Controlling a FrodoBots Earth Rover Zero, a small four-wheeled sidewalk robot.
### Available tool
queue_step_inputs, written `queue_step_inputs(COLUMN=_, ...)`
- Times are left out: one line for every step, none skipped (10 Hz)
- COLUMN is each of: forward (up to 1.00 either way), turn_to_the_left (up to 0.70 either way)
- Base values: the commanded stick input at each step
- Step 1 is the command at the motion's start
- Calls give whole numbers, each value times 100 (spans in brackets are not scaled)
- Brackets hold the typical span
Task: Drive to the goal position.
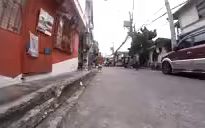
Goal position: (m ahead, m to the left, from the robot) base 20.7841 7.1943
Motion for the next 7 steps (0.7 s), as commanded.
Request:
queue_step_inputs(forward=100, turn_to_the_left=0)
queue_step_inputs(forward=100, turn_to_the_left=0)
queue_step_inputs(forward=100, turn_to_the_left=0)
queue_step_inputs(forward=100, turn_to_the_left=0)
queue_step_inputs(forward=100, turn_to_the_left=0)
queue_step_inputs(forward=100, turn_to_the_left=0)
queue_step_inputs(forward=100, turn_to_the_left=0)
